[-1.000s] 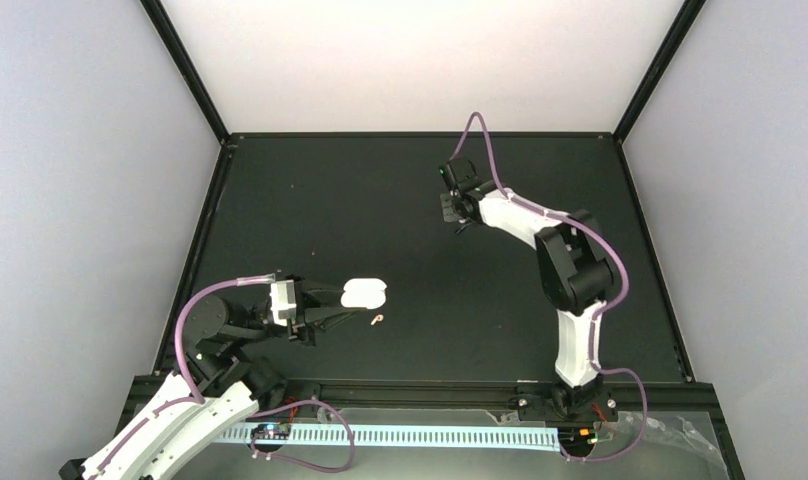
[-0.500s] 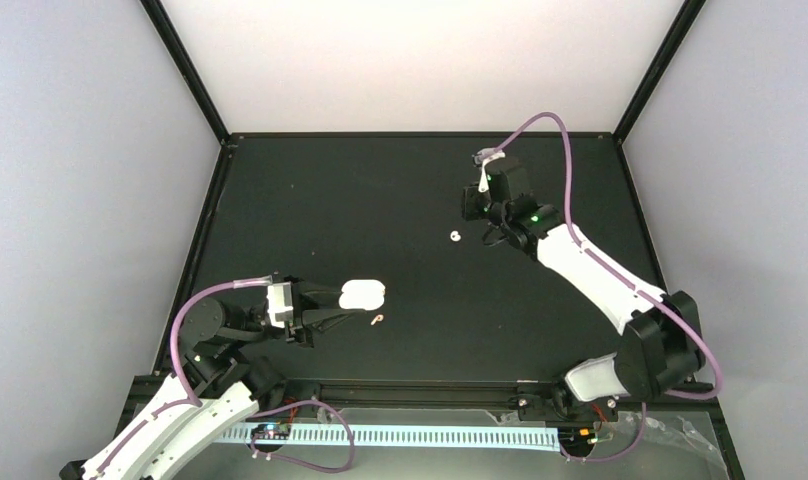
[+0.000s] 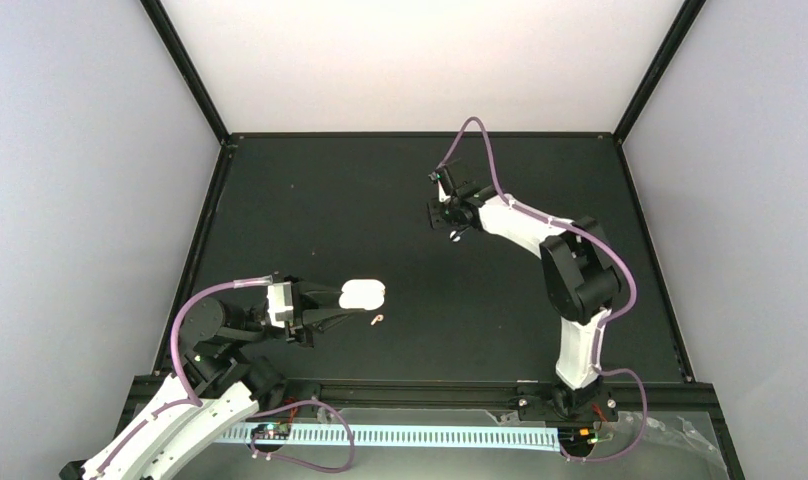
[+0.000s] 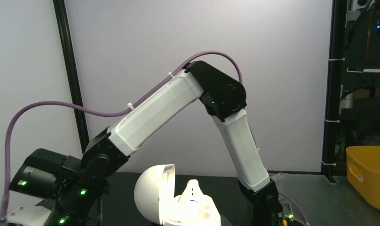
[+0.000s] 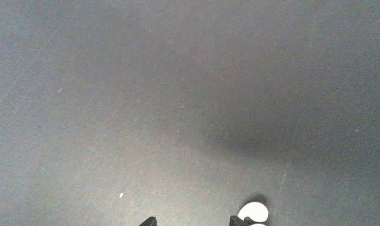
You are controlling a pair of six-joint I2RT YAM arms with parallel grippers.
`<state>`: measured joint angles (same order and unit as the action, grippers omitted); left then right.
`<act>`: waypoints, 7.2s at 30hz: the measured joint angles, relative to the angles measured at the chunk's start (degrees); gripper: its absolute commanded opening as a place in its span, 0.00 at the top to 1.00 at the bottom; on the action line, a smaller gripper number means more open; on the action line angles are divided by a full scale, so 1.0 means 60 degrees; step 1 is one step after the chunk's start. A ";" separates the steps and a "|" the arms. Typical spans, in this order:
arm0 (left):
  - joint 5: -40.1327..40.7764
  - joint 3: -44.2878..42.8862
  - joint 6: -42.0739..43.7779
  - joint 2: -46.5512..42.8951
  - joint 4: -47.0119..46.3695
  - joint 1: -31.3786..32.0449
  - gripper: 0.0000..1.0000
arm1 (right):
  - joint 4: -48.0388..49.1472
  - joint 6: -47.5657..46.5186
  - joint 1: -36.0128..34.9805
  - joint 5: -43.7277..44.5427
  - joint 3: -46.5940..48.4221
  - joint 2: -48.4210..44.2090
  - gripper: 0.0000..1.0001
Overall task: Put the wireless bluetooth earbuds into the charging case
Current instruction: Pick up the earbud from the center of the board, then place the earbud in the charging case.
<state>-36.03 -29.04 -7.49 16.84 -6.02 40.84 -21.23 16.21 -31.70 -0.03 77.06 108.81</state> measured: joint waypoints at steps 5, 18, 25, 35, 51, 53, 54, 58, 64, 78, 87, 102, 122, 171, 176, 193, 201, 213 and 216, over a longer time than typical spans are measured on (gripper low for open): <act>0.0000 0.0000 0.0000 0.0004 0.0000 0.0000 0.98 | -0.0401 -0.0004 0.0000 0.0474 0.1053 0.0878 0.60; -0.0004 0.0000 0.0000 0.0004 -0.0004 0.0000 0.98 | -0.1220 -0.0153 0.0000 0.1344 0.1421 0.1606 0.60; -0.0004 0.0000 0.0000 0.0004 -0.0004 0.0000 0.98 | -0.1253 -0.0171 0.0000 0.1490 0.1421 0.1606 0.61; -0.0004 0.0000 0.0000 0.0004 -0.0004 0.0000 0.99 | -0.1104 -0.0189 0.0000 0.1118 0.1253 0.1606 0.62; -0.0007 0.0000 0.0000 0.0004 -0.0004 0.0000 0.98 | -0.0583 -0.0149 0.0000 0.1115 0.0528 0.1053 0.62; -0.0007 0.0000 0.0000 0.0007 -0.0004 0.0000 0.98 | -0.0543 -0.0146 0.0000 0.1086 0.0463 0.0918 0.62; -0.0007 0.0000 0.0000 0.0004 -0.0004 0.0000 0.98 | -0.0528 -0.0142 0.0000 0.1071 0.0455 0.0878 0.62; -0.0007 0.0000 0.0000 0.0004 -0.0004 0.0000 0.99 | -0.0470 -0.0142 0.0000 0.0940 0.0444 0.0827 0.62; -0.0007 0.0000 0.0000 0.0004 -0.0004 0.0000 0.98 | -0.0477 -0.0120 0.0000 0.0747 0.0430 0.0856 0.62; -0.0007 0.0000 0.0000 0.0004 -0.0004 -0.0004 0.98 | -0.0761 -0.0073 0.0000 0.1013 0.0441 0.1104 0.65; -0.0007 0.0000 0.0000 0.0004 -0.0004 -0.0004 0.98 | -0.0892 -0.0062 0.0000 0.1461 0.0441 0.1107 0.68; -0.0015 0.0000 -0.0004 0.0004 -0.0007 -0.0004 0.98 | -0.0674 0.0000 -0.0011 0.1508 0.0109 0.0936 0.62; -0.0033 0.0000 -0.0004 0.0007 -0.0007 -0.0004 0.99 | -0.0772 0.0087 -0.0186 0.1158 0.0601 0.1198 0.63; -0.0033 0.0000 -0.0004 0.0004 -0.0007 -0.0004 0.98 | -0.0754 0.0113 -0.0113 0.3198 0.0222 0.1246 0.98; -0.0033 0.0000 -0.0007 0.0004 -0.0011 -0.0004 0.99 | -0.0761 0.0138 -0.0113 0.3231 0.0157 0.1162 0.99; -0.0051 0.0000 -0.0004 0.0007 -0.0004 -0.0004 0.98 | 0.0135 -0.0069 -0.0277 0.1220 -0.3224 -0.5752 0.99; -0.0178 0.0000 0.0058 0.0295 -0.0066 -0.0004 0.99 | 0.0142 -0.1209 -0.0816 -0.1752 -0.2998 -1.0601 0.99; -0.0736 -0.0903 0.0058 0.1304 -0.0193 -0.0004 0.99 | -0.1461 -0.2736 -0.4714 -0.3526 0.0080 -0.9253 0.99; -0.0860 -0.0943 0.0055 0.1406 -0.0208 -0.0004 0.98 | -0.1639 -0.2983 -0.5482 -0.3249 0.0339 -0.8827 0.99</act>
<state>-41.19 -34.70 -7.16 25.28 -7.27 40.82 -31.07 -1.69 -64.60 -19.53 79.09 55.86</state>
